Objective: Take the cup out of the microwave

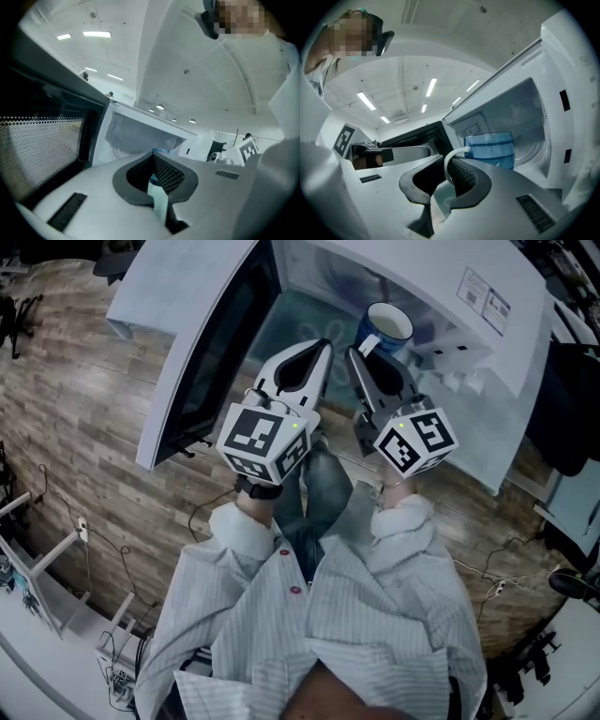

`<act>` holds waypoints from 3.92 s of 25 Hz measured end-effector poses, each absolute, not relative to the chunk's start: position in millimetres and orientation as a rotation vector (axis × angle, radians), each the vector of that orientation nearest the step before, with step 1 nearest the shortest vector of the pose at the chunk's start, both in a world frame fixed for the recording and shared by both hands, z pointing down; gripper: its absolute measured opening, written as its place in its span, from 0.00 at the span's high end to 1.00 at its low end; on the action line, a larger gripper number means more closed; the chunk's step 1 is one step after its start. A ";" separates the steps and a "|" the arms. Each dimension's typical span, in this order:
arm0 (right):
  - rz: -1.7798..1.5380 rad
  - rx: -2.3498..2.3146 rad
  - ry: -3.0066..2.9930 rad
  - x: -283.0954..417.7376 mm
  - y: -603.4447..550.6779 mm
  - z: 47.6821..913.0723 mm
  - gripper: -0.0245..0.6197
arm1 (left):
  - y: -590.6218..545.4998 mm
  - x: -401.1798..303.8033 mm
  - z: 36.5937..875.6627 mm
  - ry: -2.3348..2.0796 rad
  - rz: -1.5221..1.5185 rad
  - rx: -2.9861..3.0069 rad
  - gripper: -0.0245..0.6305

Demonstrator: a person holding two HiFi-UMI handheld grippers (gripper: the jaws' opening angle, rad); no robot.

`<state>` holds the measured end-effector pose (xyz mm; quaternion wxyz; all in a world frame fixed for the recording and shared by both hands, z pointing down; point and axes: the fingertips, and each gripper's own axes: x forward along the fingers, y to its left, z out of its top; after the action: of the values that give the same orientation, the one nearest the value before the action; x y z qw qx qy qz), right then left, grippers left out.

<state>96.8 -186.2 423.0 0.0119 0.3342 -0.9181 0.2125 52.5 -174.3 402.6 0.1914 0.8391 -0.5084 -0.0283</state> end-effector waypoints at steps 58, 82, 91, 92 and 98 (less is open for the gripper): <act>0.568 1.143 -2.956 121.5 -93.7 237.7 0.86 | -124.9 95.9 259.4 -1.040 -0.129 2.653 0.95; 0.570 1.147 -2.921 134.2 -88.8 239.7 0.86 | -119.8 110.7 263.8 -0.883 -0.064 2.687 0.95; 0.580 1.138 -2.915 127.9 -93.0 246.6 0.86 | -120.0 109.7 269.2 -0.858 -0.047 2.694 0.95; 0.580 1.136 -2.916 127.7 -93.4 245.7 0.86 | -120.6 109.9 268.8 -0.857 -0.045 2.694 0.95; 0.566 1.134 -2.921 129.9 -86.2 240.6 0.86 | -114.5 113.2 265.0 -0.849 -0.037 2.694 0.95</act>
<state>129.9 -86.2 240.6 -0.0214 0.3559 -0.9172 0.1776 113.2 -114.5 265.0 0.1578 0.9418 -0.2966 -0.0128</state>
